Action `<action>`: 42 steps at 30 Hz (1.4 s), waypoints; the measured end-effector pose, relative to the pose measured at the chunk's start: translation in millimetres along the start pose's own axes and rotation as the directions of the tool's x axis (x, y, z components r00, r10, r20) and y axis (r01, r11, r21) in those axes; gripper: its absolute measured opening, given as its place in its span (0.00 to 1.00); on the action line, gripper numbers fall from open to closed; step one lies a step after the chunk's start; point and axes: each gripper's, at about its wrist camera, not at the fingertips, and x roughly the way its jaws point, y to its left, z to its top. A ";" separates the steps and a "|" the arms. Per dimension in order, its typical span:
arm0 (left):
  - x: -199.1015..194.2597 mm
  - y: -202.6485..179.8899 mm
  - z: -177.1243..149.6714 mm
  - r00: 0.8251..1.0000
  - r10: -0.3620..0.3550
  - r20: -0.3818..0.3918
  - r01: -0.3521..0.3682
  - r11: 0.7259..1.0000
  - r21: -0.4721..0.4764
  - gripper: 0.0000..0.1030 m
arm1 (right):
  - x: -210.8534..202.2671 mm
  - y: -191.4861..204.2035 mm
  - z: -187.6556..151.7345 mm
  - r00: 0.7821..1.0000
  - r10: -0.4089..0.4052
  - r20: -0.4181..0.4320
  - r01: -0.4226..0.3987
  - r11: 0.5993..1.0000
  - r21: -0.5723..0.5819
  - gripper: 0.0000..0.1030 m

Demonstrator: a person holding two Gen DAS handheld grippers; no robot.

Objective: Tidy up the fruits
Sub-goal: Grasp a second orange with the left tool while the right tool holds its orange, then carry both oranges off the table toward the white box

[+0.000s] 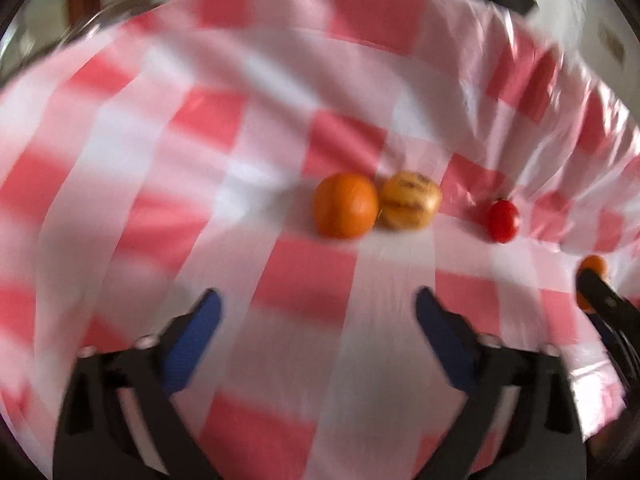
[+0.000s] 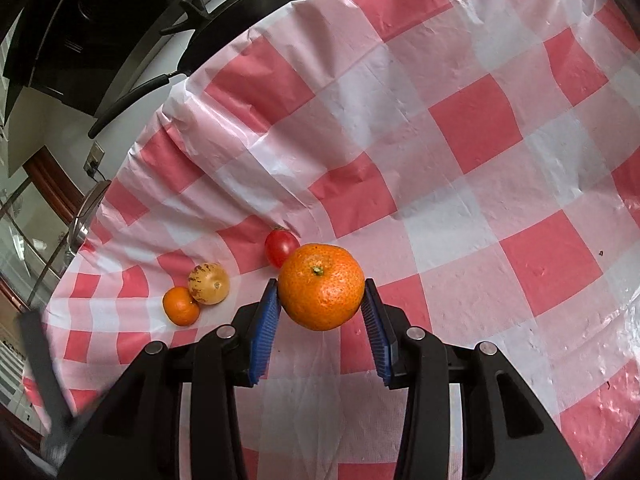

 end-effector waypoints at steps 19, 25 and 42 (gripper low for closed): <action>-57.4 4.8 -57.8 0.992 -0.018 0.123 0.017 1.000 0.007 0.39 | -1.2 0.1 -2.9 1.000 0.020 0.014 -0.021 1.000 0.015 0.39; -90.5 7.2 -77.2 0.990 -0.031 0.136 0.036 0.999 -0.033 0.39 | -2.9 -1.7 -2.4 0.999 0.034 0.027 -0.035 0.999 0.027 0.39; -221.7 93.9 -198.2 0.984 0.113 0.139 -0.101 0.990 -0.097 0.39 | -48.6 1.6 -62.6 0.977 0.151 -0.153 -0.135 0.985 0.109 0.39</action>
